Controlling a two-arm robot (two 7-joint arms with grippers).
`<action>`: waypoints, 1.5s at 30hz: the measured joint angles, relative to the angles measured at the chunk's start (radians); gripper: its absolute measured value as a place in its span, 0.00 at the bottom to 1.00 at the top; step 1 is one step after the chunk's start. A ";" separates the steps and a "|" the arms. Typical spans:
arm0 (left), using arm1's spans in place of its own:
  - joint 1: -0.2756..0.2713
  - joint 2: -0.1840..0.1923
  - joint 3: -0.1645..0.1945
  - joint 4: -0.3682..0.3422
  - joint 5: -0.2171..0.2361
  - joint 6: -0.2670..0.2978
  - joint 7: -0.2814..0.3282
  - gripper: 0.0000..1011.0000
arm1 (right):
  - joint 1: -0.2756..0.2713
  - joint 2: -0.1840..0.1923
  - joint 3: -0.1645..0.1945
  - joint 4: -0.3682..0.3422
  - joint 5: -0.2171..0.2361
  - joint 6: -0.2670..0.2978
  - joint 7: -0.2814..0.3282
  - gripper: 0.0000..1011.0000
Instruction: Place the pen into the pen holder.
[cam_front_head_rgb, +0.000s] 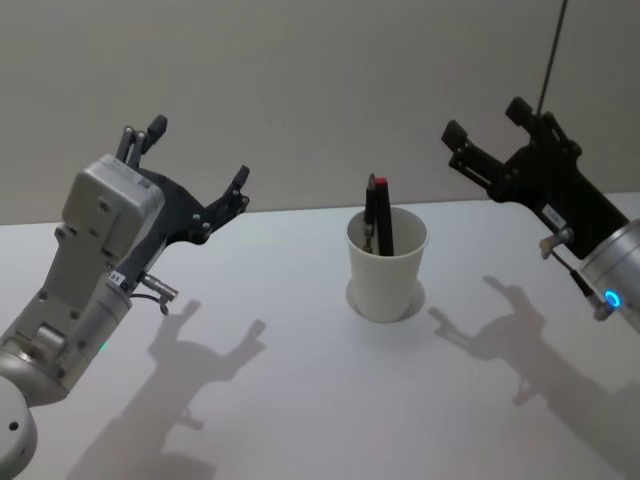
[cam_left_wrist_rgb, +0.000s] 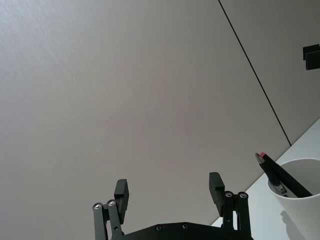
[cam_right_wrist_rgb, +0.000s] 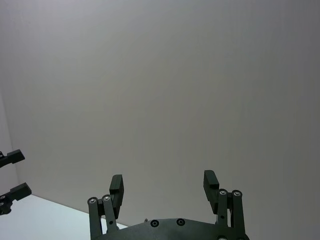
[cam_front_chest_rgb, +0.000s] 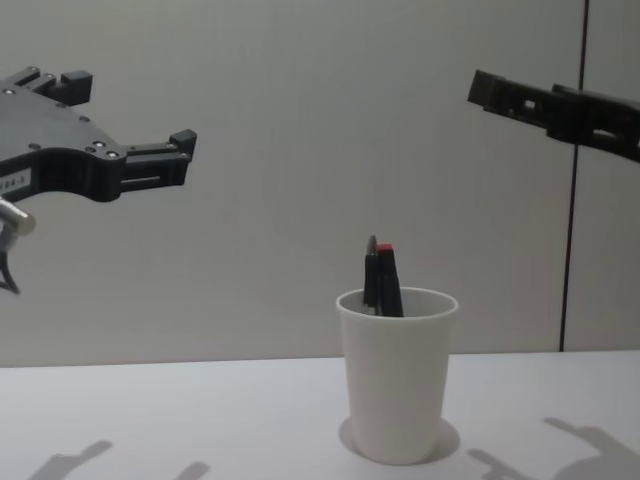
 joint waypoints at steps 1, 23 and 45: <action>-0.002 -0.001 0.002 0.002 0.000 0.000 0.000 0.99 | -0.001 0.000 0.000 0.000 -0.002 0.000 -0.001 0.99; -0.167 -0.095 0.180 0.217 -0.121 0.029 0.038 0.99 | -0.157 -0.025 0.051 -0.029 -0.218 0.073 -0.162 0.99; -0.229 -0.129 0.246 0.296 -0.164 0.040 0.052 0.99 | -0.186 -0.029 0.060 -0.034 -0.258 0.086 -0.193 0.99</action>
